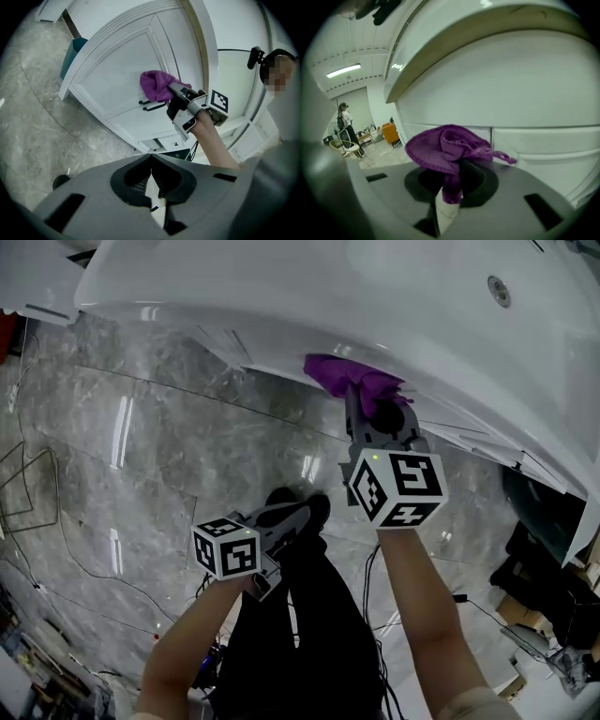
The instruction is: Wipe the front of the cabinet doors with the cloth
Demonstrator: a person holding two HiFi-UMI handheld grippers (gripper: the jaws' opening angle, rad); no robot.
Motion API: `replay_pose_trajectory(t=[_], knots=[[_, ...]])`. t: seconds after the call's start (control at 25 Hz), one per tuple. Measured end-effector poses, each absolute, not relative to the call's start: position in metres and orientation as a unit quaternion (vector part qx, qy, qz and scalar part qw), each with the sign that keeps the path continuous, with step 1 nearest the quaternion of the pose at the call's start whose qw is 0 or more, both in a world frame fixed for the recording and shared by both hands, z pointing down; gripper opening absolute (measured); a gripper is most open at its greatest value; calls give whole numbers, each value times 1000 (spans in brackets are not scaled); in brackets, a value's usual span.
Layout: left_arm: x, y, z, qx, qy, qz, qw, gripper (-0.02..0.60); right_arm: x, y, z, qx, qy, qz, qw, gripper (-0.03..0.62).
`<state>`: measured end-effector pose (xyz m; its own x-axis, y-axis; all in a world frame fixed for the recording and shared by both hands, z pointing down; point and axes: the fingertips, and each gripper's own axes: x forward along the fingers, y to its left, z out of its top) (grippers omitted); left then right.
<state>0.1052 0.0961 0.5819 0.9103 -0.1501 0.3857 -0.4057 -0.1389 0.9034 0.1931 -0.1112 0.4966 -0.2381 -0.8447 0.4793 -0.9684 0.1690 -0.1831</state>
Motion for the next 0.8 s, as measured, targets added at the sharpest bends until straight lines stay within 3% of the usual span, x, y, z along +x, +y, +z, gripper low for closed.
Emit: replay_pose_trajectory(t=[0.36, 0.8], knots=[[112, 94, 571, 754, -214, 101, 613, 20, 169, -102, 561, 577, -751, 259, 189, 63], [51, 85, 624, 734, -205, 92, 641, 20, 181, -104, 719, 571, -688, 262, 362, 62]])
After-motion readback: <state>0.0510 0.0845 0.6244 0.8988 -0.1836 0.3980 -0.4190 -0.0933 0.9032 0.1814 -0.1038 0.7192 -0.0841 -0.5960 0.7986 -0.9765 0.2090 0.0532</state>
